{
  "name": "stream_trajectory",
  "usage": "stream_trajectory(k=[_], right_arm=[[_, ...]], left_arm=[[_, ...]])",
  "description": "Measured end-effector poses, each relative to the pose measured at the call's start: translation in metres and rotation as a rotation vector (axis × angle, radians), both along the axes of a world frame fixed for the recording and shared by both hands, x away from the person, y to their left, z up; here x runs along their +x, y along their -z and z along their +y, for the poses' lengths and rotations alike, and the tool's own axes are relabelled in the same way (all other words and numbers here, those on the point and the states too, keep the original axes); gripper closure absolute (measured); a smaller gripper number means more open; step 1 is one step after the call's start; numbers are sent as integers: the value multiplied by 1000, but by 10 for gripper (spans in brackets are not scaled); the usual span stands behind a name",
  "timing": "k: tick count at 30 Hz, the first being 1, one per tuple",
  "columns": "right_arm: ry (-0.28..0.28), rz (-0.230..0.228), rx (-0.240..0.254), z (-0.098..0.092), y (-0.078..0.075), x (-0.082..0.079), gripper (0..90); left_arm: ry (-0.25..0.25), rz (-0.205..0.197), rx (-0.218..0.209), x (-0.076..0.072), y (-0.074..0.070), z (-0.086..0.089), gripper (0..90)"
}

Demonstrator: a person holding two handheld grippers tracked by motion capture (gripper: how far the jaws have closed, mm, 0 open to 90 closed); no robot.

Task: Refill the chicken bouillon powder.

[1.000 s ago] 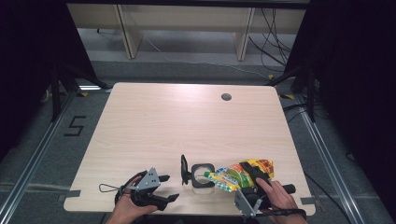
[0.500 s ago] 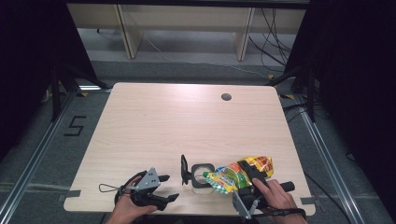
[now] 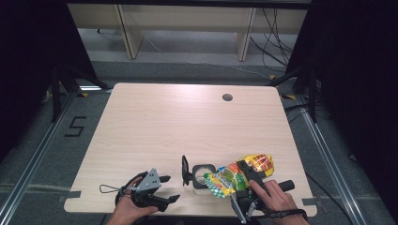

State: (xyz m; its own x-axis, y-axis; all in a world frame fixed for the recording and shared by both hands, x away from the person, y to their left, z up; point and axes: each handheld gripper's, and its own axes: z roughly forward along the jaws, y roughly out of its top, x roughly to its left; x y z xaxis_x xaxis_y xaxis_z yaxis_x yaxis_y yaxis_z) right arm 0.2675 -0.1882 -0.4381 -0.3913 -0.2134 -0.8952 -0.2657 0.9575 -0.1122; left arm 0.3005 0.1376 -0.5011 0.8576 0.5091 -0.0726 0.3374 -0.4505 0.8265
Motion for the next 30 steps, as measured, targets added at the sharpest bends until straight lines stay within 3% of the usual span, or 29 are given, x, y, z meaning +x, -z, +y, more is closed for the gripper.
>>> stream_trajectory(k=[2, 6, 9, 10, 11, 12, 14, 16, 20, 21, 26, 30], right_arm=[[12, 2, 5, 0, 1, -1, 424], [-23, -18, -35, 1, 0, 2, 424], [-34, -18, -15, 1, 2, 3, 425], [15, -4, -1, 1, 3, 0, 425], [15, -4, -1, 1, 3, 0, 425], [16, -5, -4, 1, 3, 0, 425], [-33, -29, -45, 4, 0, 3, 425], [-24, -28, -51, 4, 0, 3, 426], [4, -12, -12, 3, 3, 2, 426], [-28, -25, -37, 4, 2, 3, 426], [-58, -50, -50, 5, 0, 4, 426], [-61, -53, -71, 6, -1, 4, 426]], left_arm=[[-3, -4, -3, 0, 0, 0, 263], [-3, 2, -3, -1, 0, -1, 259], [-2, 2, -6, 0, 1, -1, 258], [-5, 2, -4, -1, 0, -1, 258], [-5, 2, -4, -1, 0, -1, 257], [-5, 2, -4, -1, 1, -1, 257], [-3, 5, -5, 0, 1, -1, 256], [1, 7, -8, 0, 1, -1, 256], [-5, 9, -17, 0, 1, -2, 256], [-5, 9, -17, 0, 1, -2, 255], [2, 2, 6, 1, 1, 0, 254], [-2, 9, -11, 0, 2, -1, 254]])
